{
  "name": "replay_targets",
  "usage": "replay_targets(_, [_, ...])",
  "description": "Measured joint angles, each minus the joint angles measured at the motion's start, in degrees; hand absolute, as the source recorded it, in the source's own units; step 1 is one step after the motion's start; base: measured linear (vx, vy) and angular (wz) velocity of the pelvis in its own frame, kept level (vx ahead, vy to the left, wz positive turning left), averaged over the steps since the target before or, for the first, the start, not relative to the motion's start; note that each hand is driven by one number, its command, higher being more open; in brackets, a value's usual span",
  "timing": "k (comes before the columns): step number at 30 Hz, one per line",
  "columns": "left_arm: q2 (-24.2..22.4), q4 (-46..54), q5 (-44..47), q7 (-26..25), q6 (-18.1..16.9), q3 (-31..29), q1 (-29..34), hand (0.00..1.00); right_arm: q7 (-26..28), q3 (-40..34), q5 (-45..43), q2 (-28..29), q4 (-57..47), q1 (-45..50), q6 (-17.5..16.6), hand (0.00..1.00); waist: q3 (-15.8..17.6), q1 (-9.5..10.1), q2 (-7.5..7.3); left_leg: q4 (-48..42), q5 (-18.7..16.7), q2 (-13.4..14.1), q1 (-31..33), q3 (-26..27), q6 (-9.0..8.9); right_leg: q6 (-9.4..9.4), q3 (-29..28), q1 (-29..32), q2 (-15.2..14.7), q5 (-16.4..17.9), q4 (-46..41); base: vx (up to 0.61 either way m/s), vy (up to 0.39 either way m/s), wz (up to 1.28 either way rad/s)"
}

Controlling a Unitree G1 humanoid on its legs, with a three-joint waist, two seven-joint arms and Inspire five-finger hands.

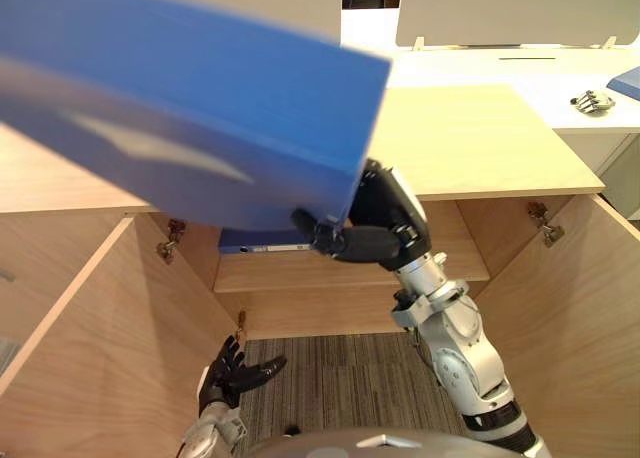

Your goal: Walk over to the cabinet, pick up the folder, carry it to the office cabinet, place the folder inside the office cabinet, then close the office cabinet door

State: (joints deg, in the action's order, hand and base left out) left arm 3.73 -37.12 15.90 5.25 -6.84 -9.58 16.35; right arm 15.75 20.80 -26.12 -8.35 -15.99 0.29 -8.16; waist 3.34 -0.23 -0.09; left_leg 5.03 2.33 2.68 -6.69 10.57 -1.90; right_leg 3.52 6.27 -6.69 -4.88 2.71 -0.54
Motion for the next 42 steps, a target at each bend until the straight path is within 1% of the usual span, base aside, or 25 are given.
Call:
replay_targets(3, [1.2,-4.3,-1.1,-0.2,0.0,1.2,-2.3,1.0,0.4,2.3,-1.1,-1.2,6.2,1.1,0.6,0.0,0.3,-0.08,-0.3,0.0,0.0,0.0,0.3,0.2,-0.03,-0.05,-0.2,0.5,0.3,-0.1,0.0,-0.02,-0.003,-0.05])
replay_targets(5, [2.1,-6.4,-2.8,-0.4,0.0,2.0,-3.3,1.0,0.1,3.4,-0.9,-1.7,11.4,1.5,2.0,0.0,0.7,-0.16,-0.51,0.0,0.0,0.2,0.6,0.3,-0.04,-0.14,-0.3,0.7,0.5,-0.1,0.1,0.0,0.0,0.0])
replay_targets(8, [2.5,-8.3,-3.2,-0.9,0.0,2.3,-4.1,1.0,-0.3,4.6,-0.5,-3.7,16.1,2.0,3.5,0.0,1.9,-0.16,-0.23,0.0,-0.1,0.4,0.9,0.5,-0.21,-0.17,-0.4,1.1,0.7,-0.2,0.2,-0.01,-0.003,-0.03])
replay_targets(10, [2.9,-9.2,-3.3,-1.2,0.0,2.3,-4.6,1.0,-0.5,5.3,1.3,-4.8,17.4,2.0,3.6,0.0,3.3,-0.15,0.22,0.0,0.0,0.6,1.7,1.0,-0.37,-0.32,-0.9,2.3,0.9,-0.3,-0.1,-0.03,-0.007,-0.13])
replay_targets(12, [3.1,-9.8,-4.3,-1.9,0.0,2.3,-6.0,1.0,-1.1,5.1,4.5,-5.8,17.5,1.7,3.7,0.0,6.0,-0.07,0.8,-1.0,0.0,1.0,3.8,1.7,-0.56,-0.47,-1.8,5.1,1.0,-0.2,-1.7,-0.04,-0.007,-0.16])
replay_targets(13, [3.1,-9.8,-4.3,-2.1,0.0,2.3,-6.6,1.0,-1.3,5.0,4.9,-5.9,17.5,1.4,3.7,0.0,6.8,-0.04,0.78,-1.9,-0.1,1.1,5.0,1.8,-0.64,-0.73,-2.0,6.3,1.0,0.0,-2.8,-0.06,-0.015,-0.15])
replay_targets(15, [3.6,-9.9,-4.3,-2.6,0.0,2.5,-9.4,1.0,-2.5,4.7,7.3,-6.0,17.5,-1.1,3.7,0.0,10.0,-0.04,0.54,-7.3,-1.5,1.7,10.5,1.9,-0.54,-1.23,-2.6,11.9,0.8,1.1,-7.8,-0.11,-0.023,-0.13])
replay_targets(16, [3.9,-9.9,-4.3,-2.8,0.0,2.7,-12.2,1.0,-3.1,4.4,8.7,-6.3,17.6,-3.6,3.7,0.0,12.9,-0.07,0.5,-11.9,-3.0,2.2,14.1,1.8,-0.45,-1.42,-3.0,15.8,0.6,2.6,-12.5,-0.18,-0.028,-0.09])
replay_targets(17, [3.9,-10.0,-4.3,-2.9,0.0,2.9,-13.3,1.0,-3.3,4.1,8.9,-6.4,17.6,-4.6,3.6,0.0,13.8,-0.08,0.55,-13.8,-3.6,2.3,15.7,1.8,-0.37,-1.5,-3.1,17.4,0.5,3.4,-14.5,-0.22,-0.036,-0.06])
replay_targets(18, [4.1,-9.9,-4.3,-3.3,-0.3,3.8,-15.1,1.0,-3.8,3.5,9.4,-6.6,17.6,-6.2,3.6,0.0,15.0,-0.1,0.72,-17.8,-4.9,2.6,19.4,1.6,-0.23,-1.63,-3.3,21.3,0.2,4.7,-18.7,-0.2,-0.037,0.0])
replay_targets(20, [4.2,-9.9,-4.2,-3.6,-0.6,4.3,-17.5,1.0,-5.0,2.8,10.6,-6.7,17.6,-8.6,3.6,0.0,16.5,-0.14,0.92,-23.0,-6.5,3.1,24.7,1.4,-0.1,-1.87,-3.5,26.7,-0.2,6.3,-24.0,-0.17,-0.032,0.01])
replay_targets(22, [4.2,-9.5,-4.2,-3.9,-0.6,4.3,-19.0,1.0,-6.6,2.0,10.9,-7.0,17.3,-10.2,3.6,0.0,18.8,-0.11,0.93,-28.1,-8.1,4.0,29.1,1.2,-0.13,-2.1,-3.6,31.1,-0.3,7.9,-28.6,-0.16,-0.033,-0.01])
replay_targets(23, [4.1,-9.3,-4.2,-3.9,-0.6,4.3,-19.2,1.0,-6.9,1.7,10.9,-7.0,17.2,-10.3,3.6,0.0,19.3,-0.07,0.97,-29.5,-8.6,4.2,30.2,1.1,-0.21,-2.14,-3.6,32.1,-0.3,8.3,-29.9,-0.23,-0.057,-0.02])
replay_targets(24, [4.0,-8.7,-4.1,-4.1,-0.6,4.4,-19.4,1.0,-7.7,0.9,11.4,-7.0,16.2,-10.2,3.6,0.0,20.2,0.01,1.04,-32.4,-9.7,5.0,32.9,1.1,-0.31,-2.15,-3.4,34.7,-0.2,9.4,-32.3,-0.18,-0.053,-0.01])
replay_targets(25, [3.7,-7.8,-4.1,-4.3,-0.6,4.3,-19.4,1.0,-8.5,0.5,12.2,-7.1,14.3,-10.1,3.6,0.0,20.6,0.06,1.27,-35.3,-10.6,5.7,36.2,0.8,-0.28,-2.43,-3.1,37.6,-0.2,10.1,-34.5,-0.2,-0.064,-0.01])
replay_targets(26, [3.4,-7.2,-4.1,-4.5,-0.6,4.3,-19.4,1.0,-9.0,0.2,12.6,-7.1,13.1,-10.1,3.6,0.0,20.7,0.08,1.39,-36.7,-11.0,6.1,37.8,0.6,-0.19,-2.65,-3.0,39.1,-0.1,10.4,-35.6,-0.13,-0.044,0.04])
replay_targets(28, [2.0,-4.4,-3.9,-5.1,-0.5,4.1,-20.2,1.0,-10.5,-1.9,12.5,-6.5,8.7,-10.1,3.6,0.0,21.8,0.41,1.99,-41.4,-12.1,7.2,43.1,-0.2,-0.33,-2.81,-2.2,43.6,0.0,11.2,-39.2,-0.11,-0.029,0.07])
replay_targets(29, [1.8,-3.7,-3.8,-5.2,-0.5,4.1,-20.3,1.0,-11.0,-2.4,12.5,-6.1,7.8,-10.2,3.6,0.0,21.9,0.58,2.0,-42.4,-12.5,7.4,44.2,-0.3,-0.34,-3.05,-2.1,44.6,0.0,11.4,-40.2,-0.06,-0.004,0.0])
replay_targets(31, [0.8,-0.7,-2.8,-5.8,-0.6,3.0,-21.1,1.0,-13.1,-5.1,11.7,-4.0,5.2,-10.9,2.4,0.0,22.1,1.73,2.13,-46.3,-13.8,8.5,48.8,-0.5,-0.35,-3.17,-2.0,48.9,0.3,12.1,-43.3,-0.04,0.005,-0.07])
replay_targets(34, [-0.4,0.8,-2.4,-6.4,-0.7,1.3,-23.4,1.0,-15.1,-8.1,8.2,-1.6,5.0,-13.6,1.2,0.0,22.3,2.13,2.21,-48.8,-14.4,9.2,53.5,-1.3,-0.03,-3.18,-1.8,53.2,0.5,12.3,-45.3,-0.02,0.012,-0.01])
replay_targets(35, [-0.7,1.6,-2.0,-6.7,-0.7,1.1,-24.4,1.0,-16.4,-9.6,6.7,-0.6,5.0,-14.7,0.4,0.0,22.6,2.25,2.22,-50.1,-14.5,9.2,55.8,-1.8,0.02,-3.17,-1.6,55.1,0.4,12.7,-46.7,-0.02,0.023,0.1])
replay_targets(36, [-0.8,2.0,-1.7,-6.7,-0.7,1.1,-24.9,1.0,-17.0,-10.5,5.7,-0.2,5.0,-15.2,0.1,0.0,22.8,2.33,2.2,-50.8,-14.7,9.2,56.7,-2.0,0.04,-3.18,-1.5,56.0,0.2,12.9,-47.6,-0.02,0.018,0.17])
replay_targets(37, [-1.1,3.2,-1.6,-6.7,-0.8,1.1,-25.7,1.0,-18.1,-12.8,4.7,0.8,5.1,-16.3,-0.2,0.0,23.5,2.73,2.19,-52.6,-15.1,9.2,58.7,-2.5,0.05,-3.3,-1.2,57.7,-0.1,13.6,-49.4,-0.03,0.015,0.17])
replay_targets(39, [-1.4,4.9,-0.6,-7.2,-1.0,0.6,-26.7,1.0,-20.0,-15.2,1.8,1.6,6.7,-18.5,-1.3,0.0,24.0,3.03,2.17,-54.9,-15.4,9.2,62.1,-3.4,-0.06,-3.46,-0.6,60.7,-0.4,14.3,-51.8,-0.04,0.003,0.16])
replay_targets(42, [-1.8,7.0,0.4,-7.9,-1.5,-0.5,-27.4,1.0,-21.8,-17.6,-2.9,2.0,9.4,-21.1,-2.1,0.0,24.7,3.2,1.99,-57.3,-15.7,9.2,65.8,-4.0,-0.08,-3.66,-0.4,64.2,-0.8,15.0,-54.5,-0.05,0.003,0.08])
